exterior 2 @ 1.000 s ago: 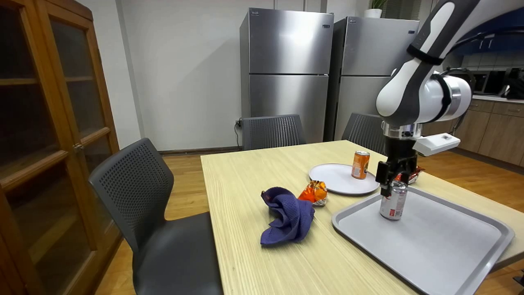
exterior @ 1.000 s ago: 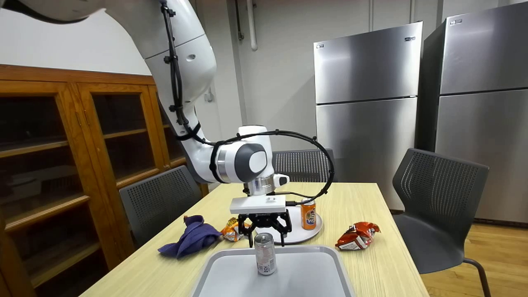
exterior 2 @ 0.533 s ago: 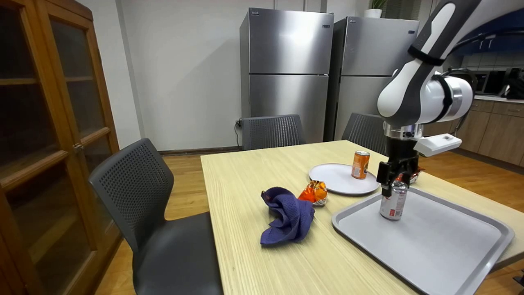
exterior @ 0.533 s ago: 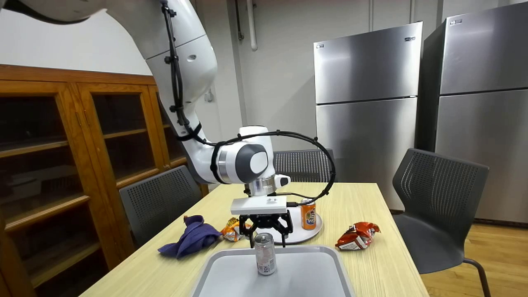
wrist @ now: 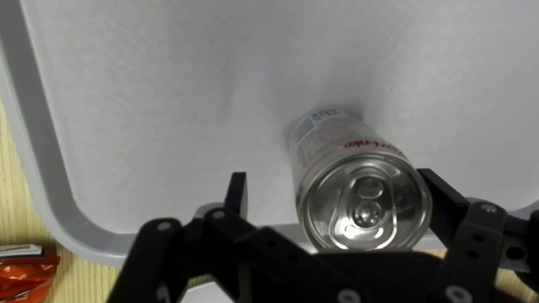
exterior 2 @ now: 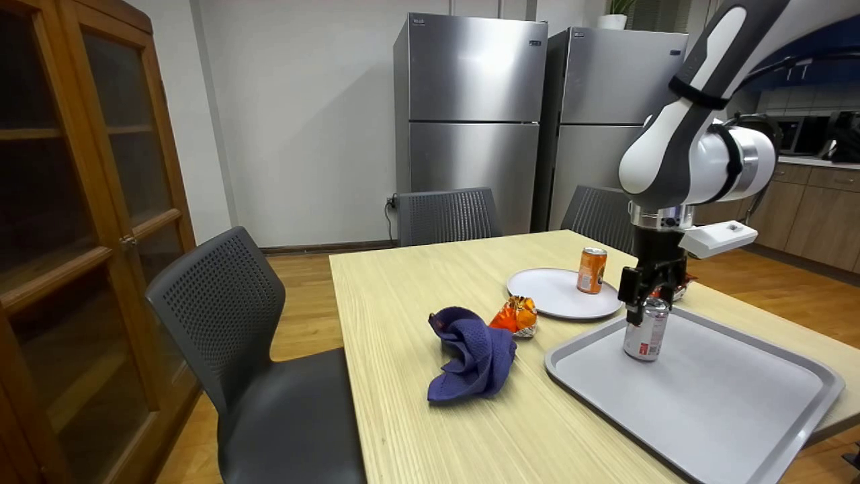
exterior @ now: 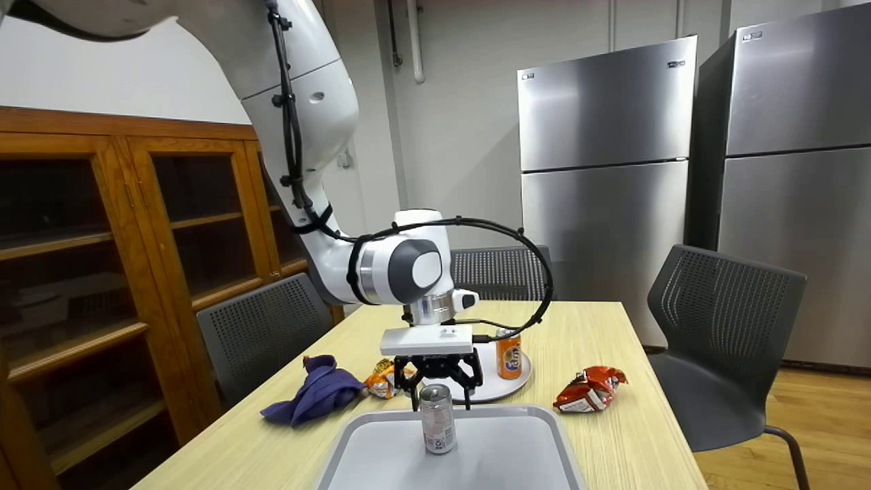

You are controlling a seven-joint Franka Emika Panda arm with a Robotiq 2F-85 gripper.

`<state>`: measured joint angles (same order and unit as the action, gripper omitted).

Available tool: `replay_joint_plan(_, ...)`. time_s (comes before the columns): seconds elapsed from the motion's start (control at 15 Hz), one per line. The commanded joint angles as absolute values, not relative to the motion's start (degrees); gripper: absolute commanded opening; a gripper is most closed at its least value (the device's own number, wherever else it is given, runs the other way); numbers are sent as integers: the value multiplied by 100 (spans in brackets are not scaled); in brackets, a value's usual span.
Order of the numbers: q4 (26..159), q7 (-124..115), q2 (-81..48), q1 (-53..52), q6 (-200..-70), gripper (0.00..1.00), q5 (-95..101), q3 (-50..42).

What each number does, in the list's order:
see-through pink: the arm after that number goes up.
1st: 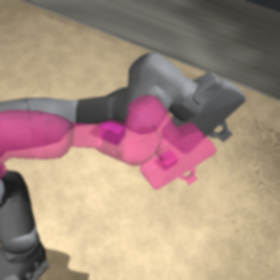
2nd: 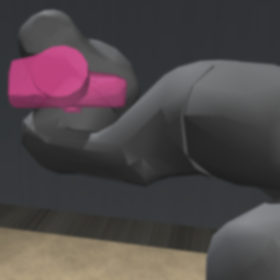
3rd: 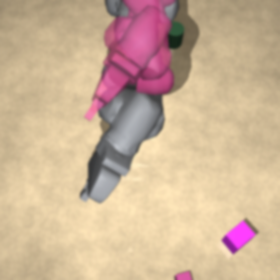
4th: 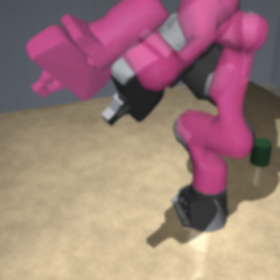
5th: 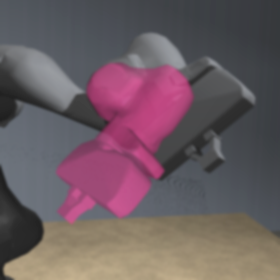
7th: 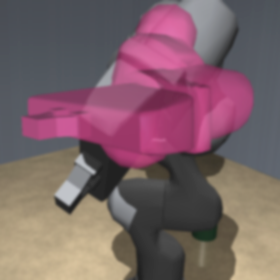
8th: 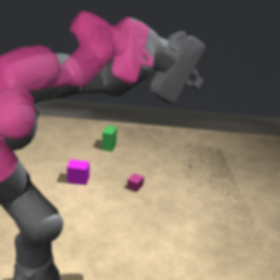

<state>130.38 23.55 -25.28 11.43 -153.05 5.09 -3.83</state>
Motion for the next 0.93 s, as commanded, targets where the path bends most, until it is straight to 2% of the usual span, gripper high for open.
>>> replay_joint_plan(0.0,13159,2437,-2438,1237,-15329,100,549,-293)
replay_joint_plan(0.6,13265,2464,-2414,1244,-15330,100,545,-270)
replay_joint_plan(0.67,13274,2470,-2407,1246,-15343,75,546,-268)
replay_joint_plan(0.73,13289,2491,-2400,1244,-15372,74,562,-268)
replay_joint_plan(0.87,13297,2504,-2399,1248,-15373,59,556,-261)
